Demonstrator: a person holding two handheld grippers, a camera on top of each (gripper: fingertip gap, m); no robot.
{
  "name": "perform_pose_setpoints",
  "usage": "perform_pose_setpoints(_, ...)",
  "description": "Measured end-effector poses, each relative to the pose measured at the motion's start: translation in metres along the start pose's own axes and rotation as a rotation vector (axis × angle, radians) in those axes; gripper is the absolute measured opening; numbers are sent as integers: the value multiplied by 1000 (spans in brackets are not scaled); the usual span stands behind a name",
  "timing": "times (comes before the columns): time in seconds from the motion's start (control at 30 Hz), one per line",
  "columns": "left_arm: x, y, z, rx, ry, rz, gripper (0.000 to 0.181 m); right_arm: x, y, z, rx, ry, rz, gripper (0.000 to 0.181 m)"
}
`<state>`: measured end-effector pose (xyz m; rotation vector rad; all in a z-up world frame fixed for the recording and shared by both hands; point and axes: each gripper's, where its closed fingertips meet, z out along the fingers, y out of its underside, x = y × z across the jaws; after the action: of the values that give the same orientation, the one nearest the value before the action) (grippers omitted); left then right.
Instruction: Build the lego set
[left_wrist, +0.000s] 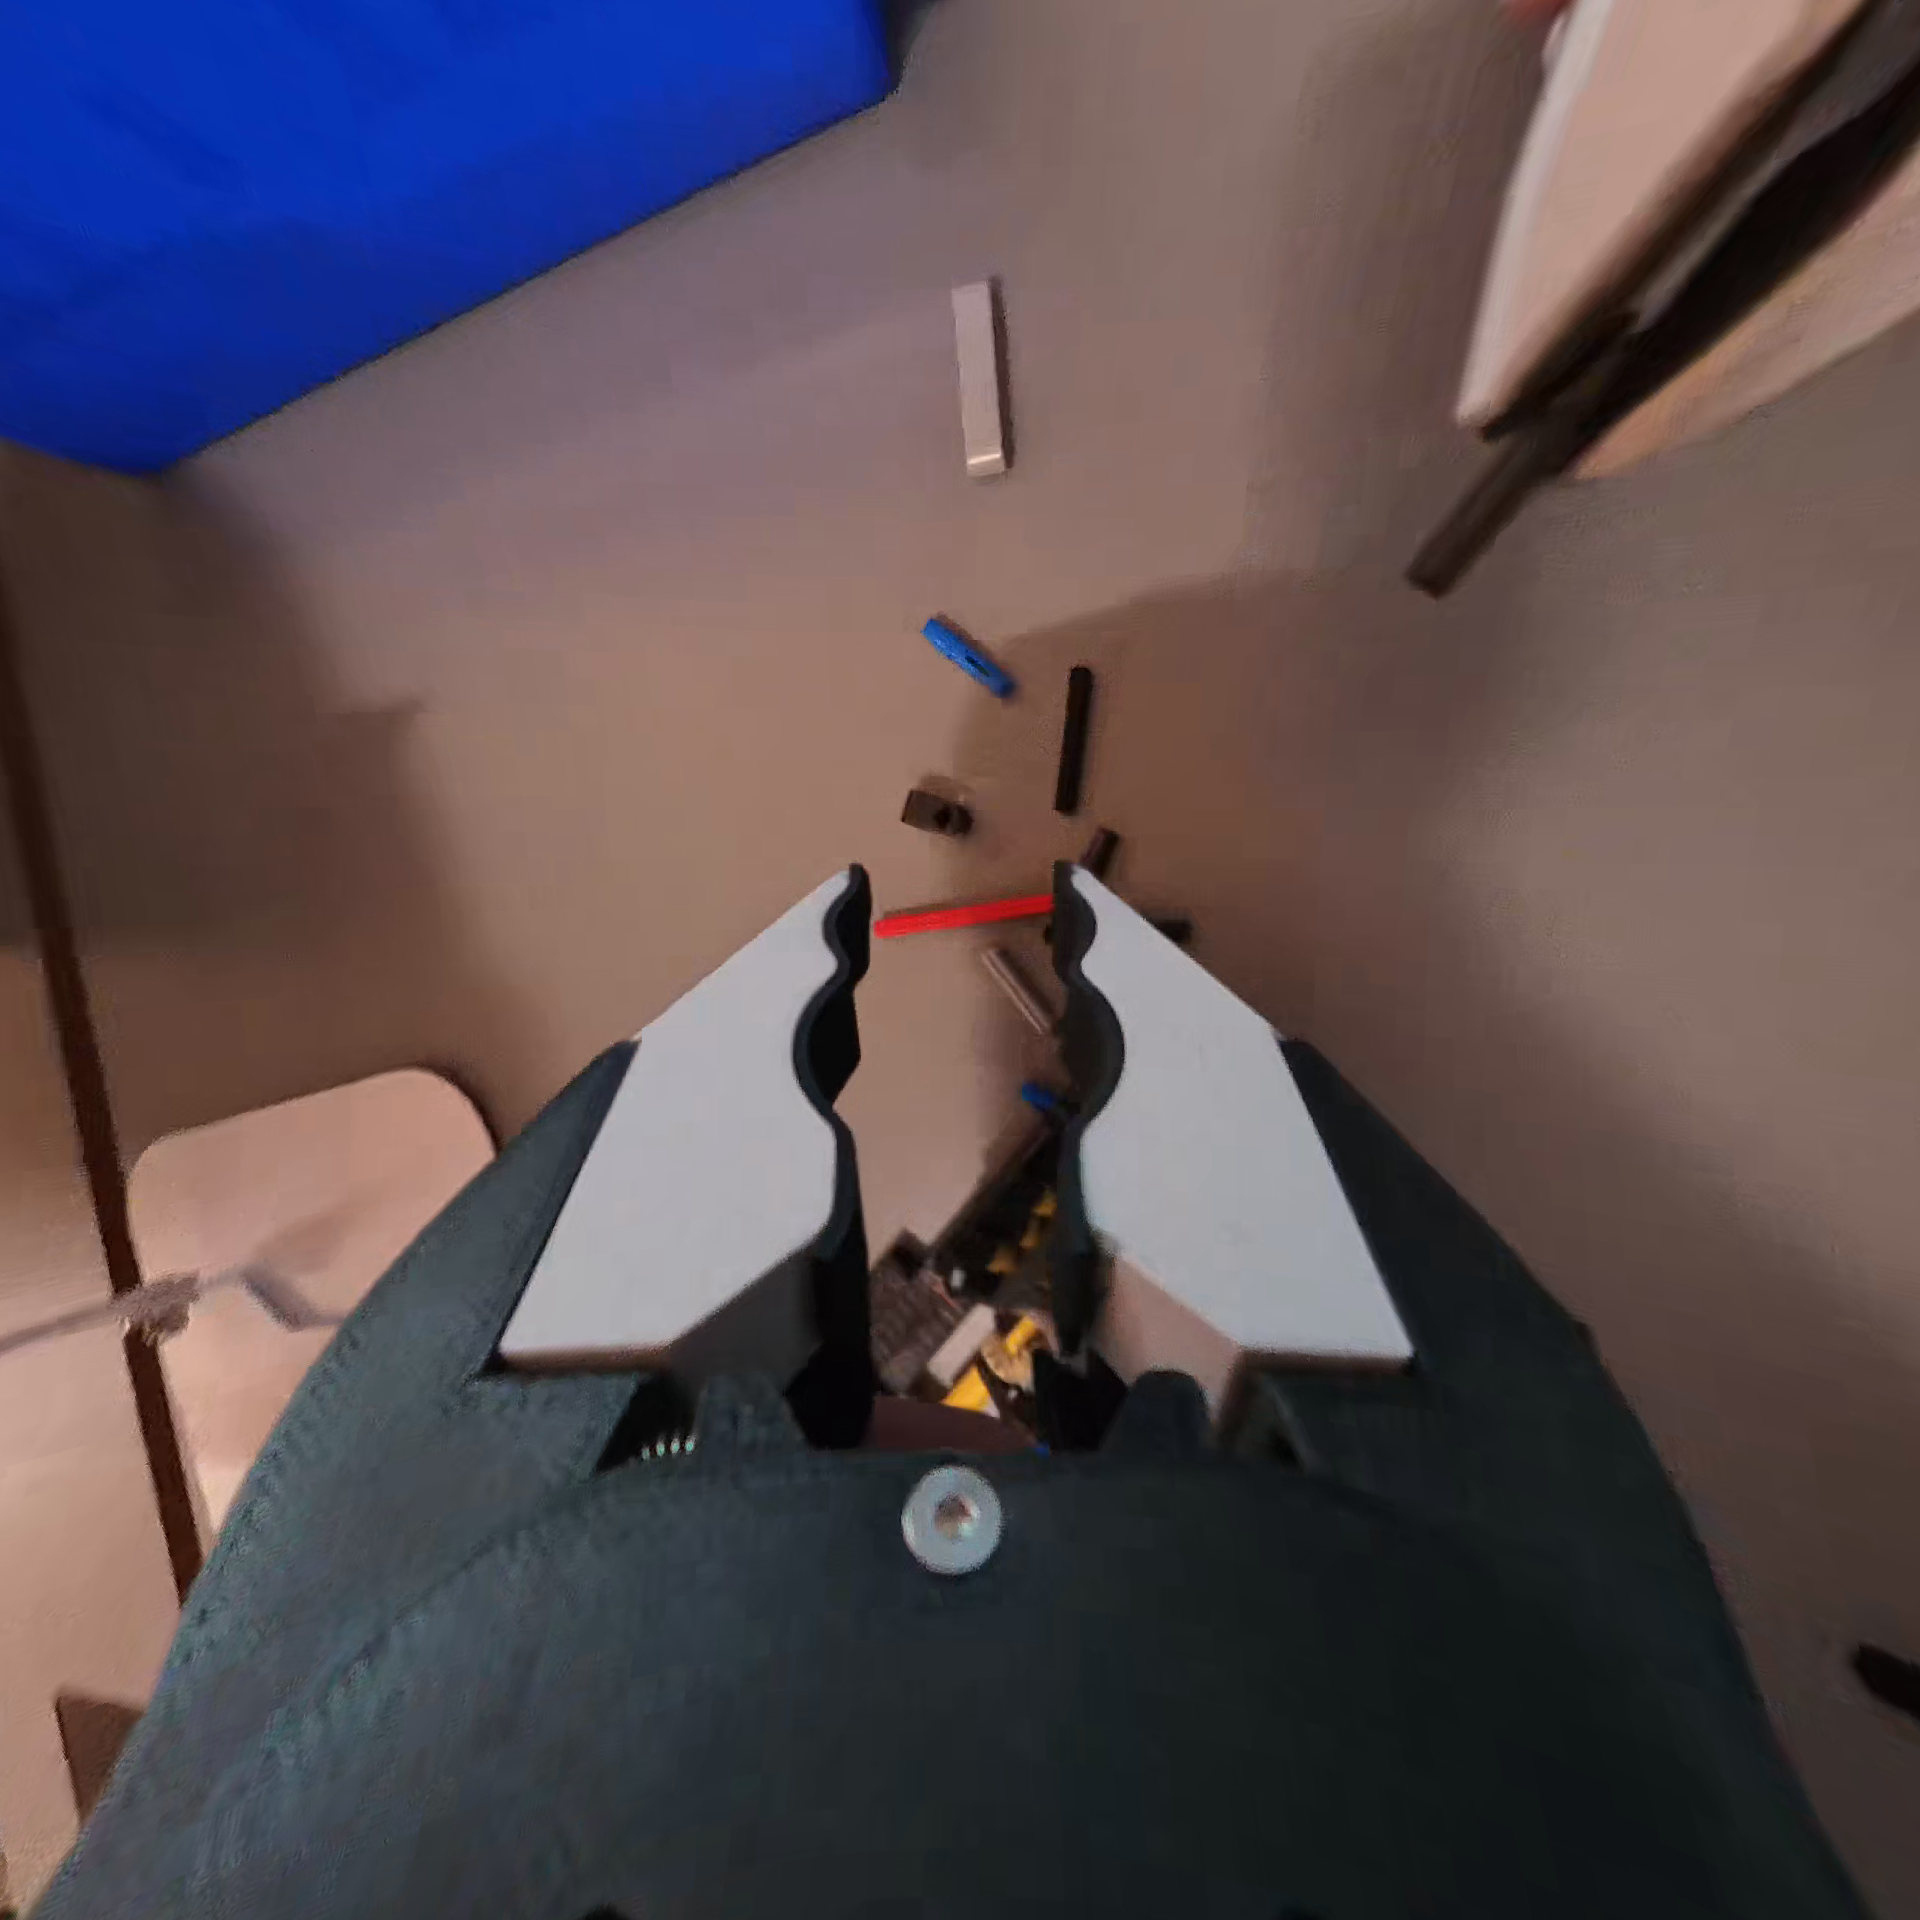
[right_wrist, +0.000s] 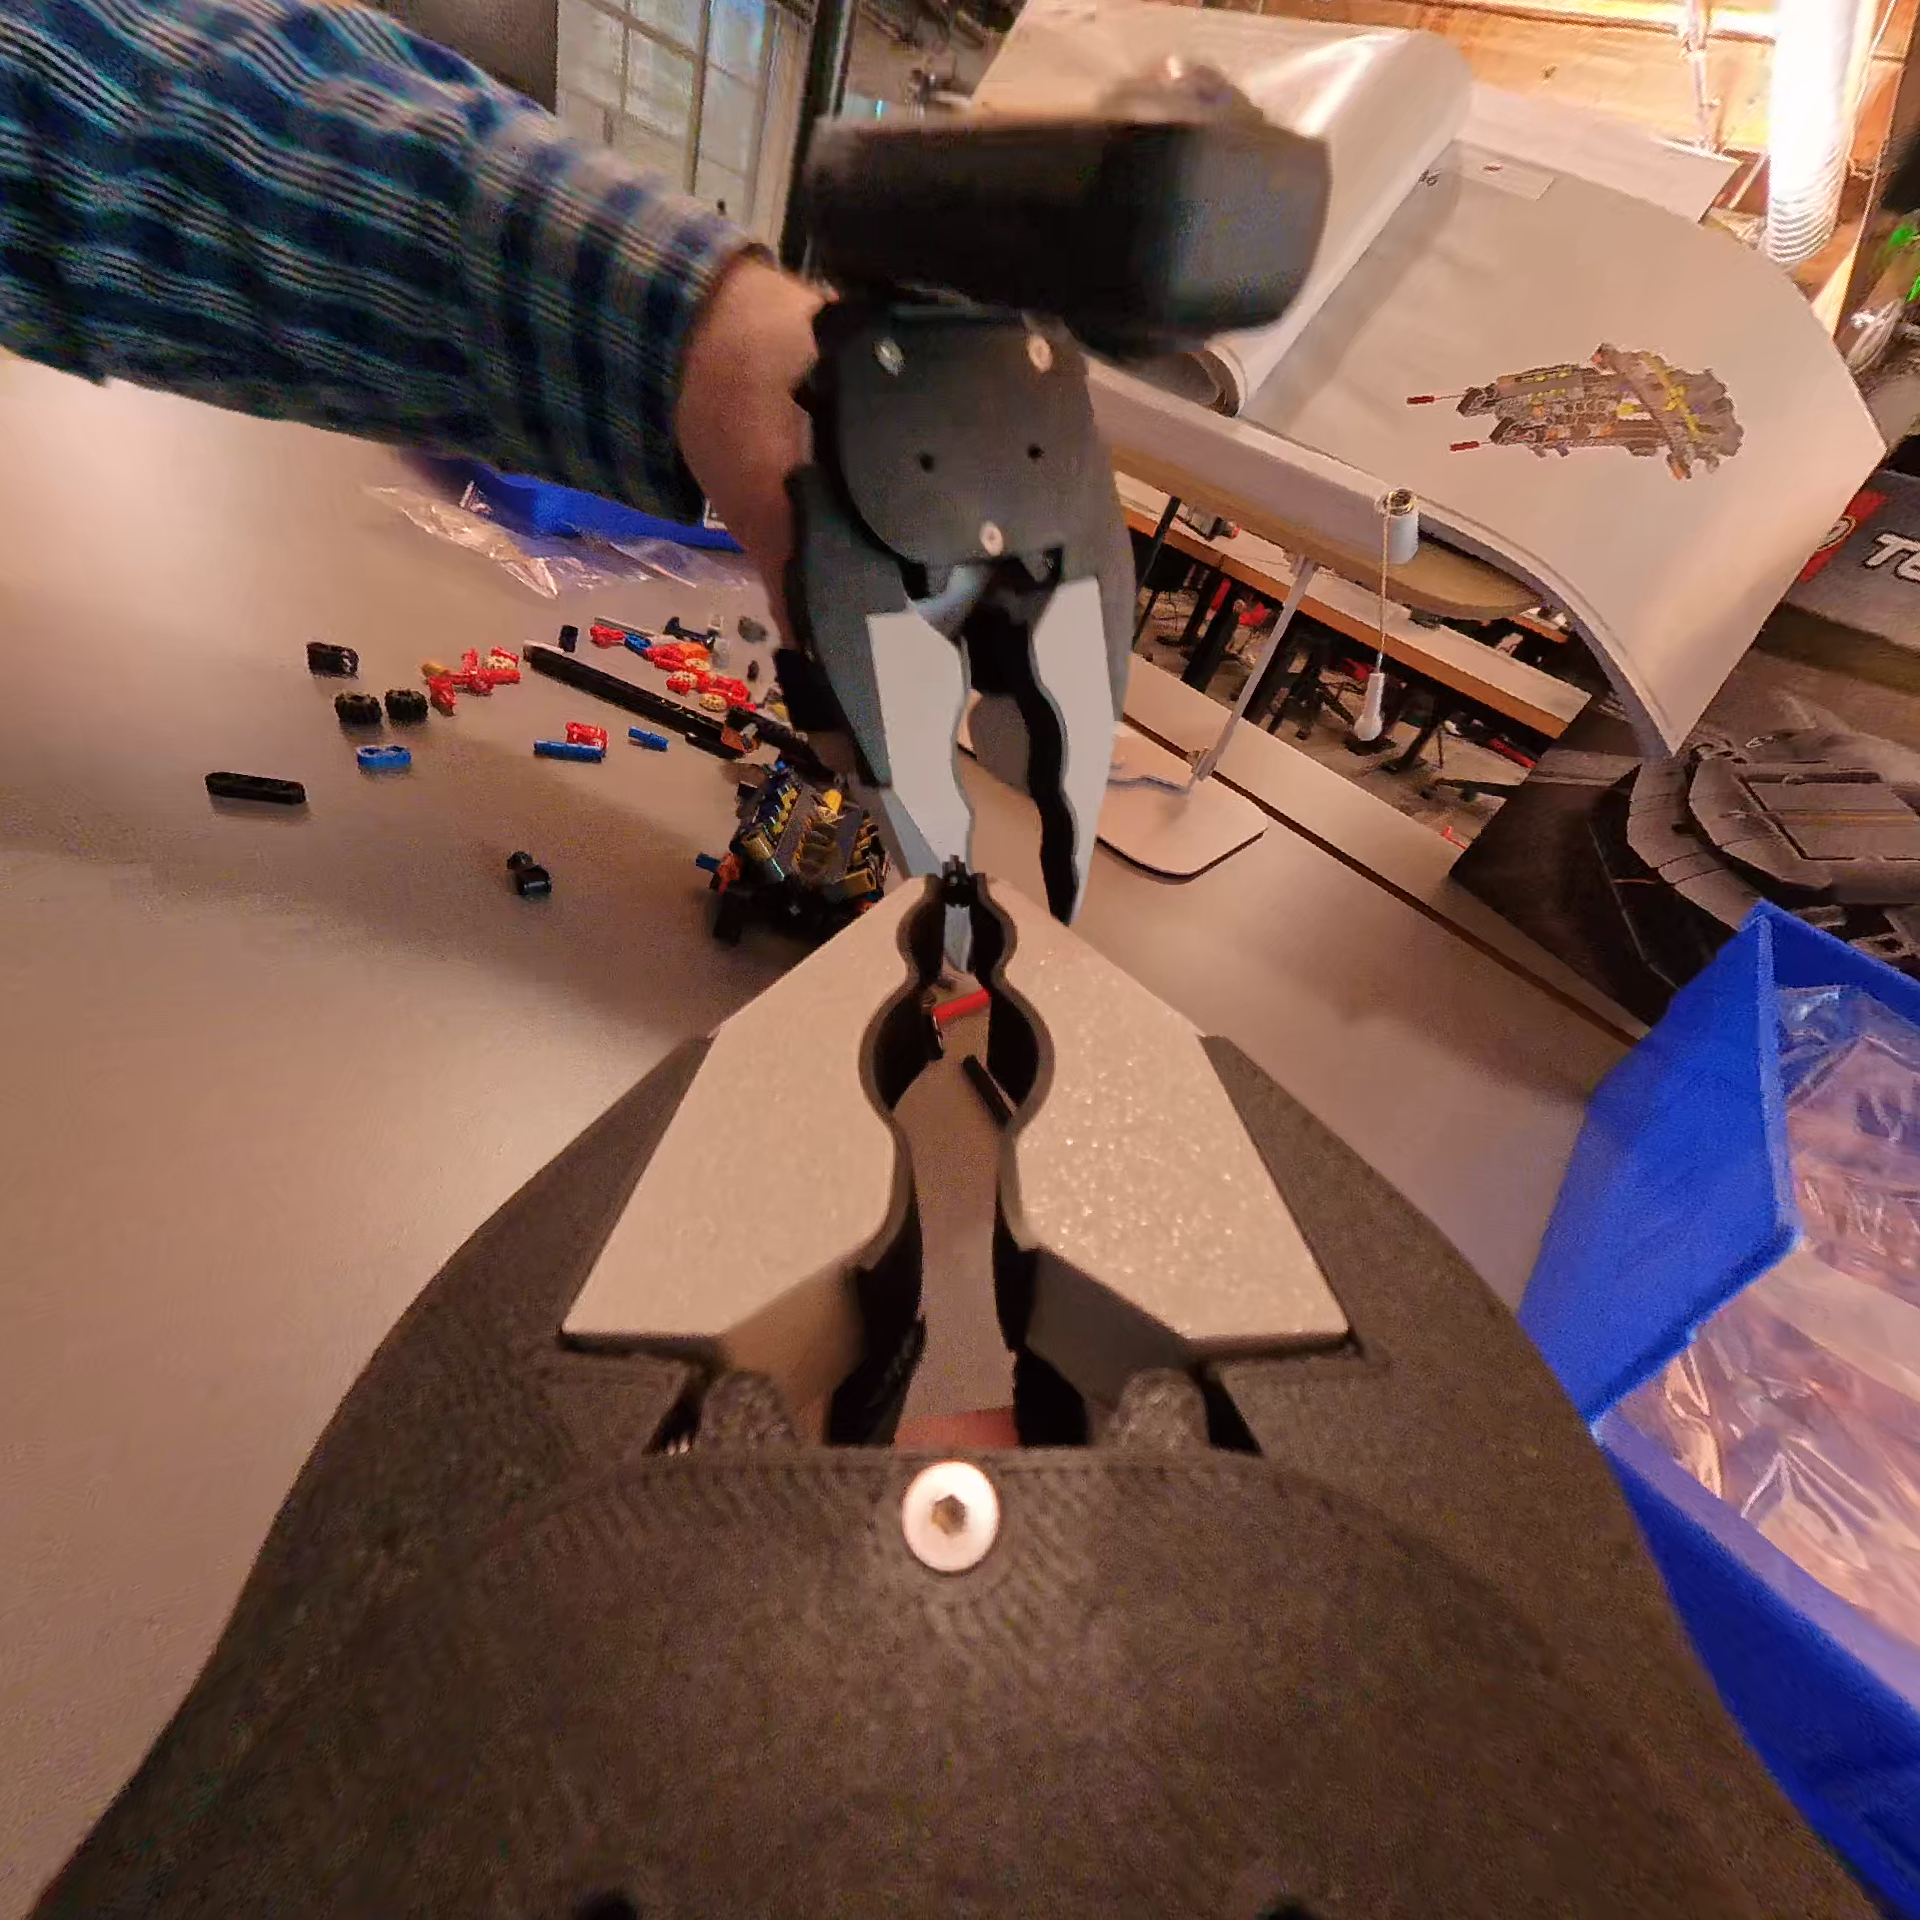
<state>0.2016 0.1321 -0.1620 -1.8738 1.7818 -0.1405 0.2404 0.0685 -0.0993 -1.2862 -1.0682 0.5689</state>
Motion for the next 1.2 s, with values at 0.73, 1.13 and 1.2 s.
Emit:
perform_pose_setpoints(0.73, -4, 0, 37, -14, 151, 103, 29, -2, -5, -2, 28, -15, 18, 3)
perform_pose_setpoints(1.13, -1, 3, 40, -8, 225, 84, 14, -1, -6, -3, 35, -14, 24, 2)
perform_pose_setpoints(1.2, -1, 3, 40, 3, 227, 74, 14, -1, -7, -3, 37, -17, 26, 2)
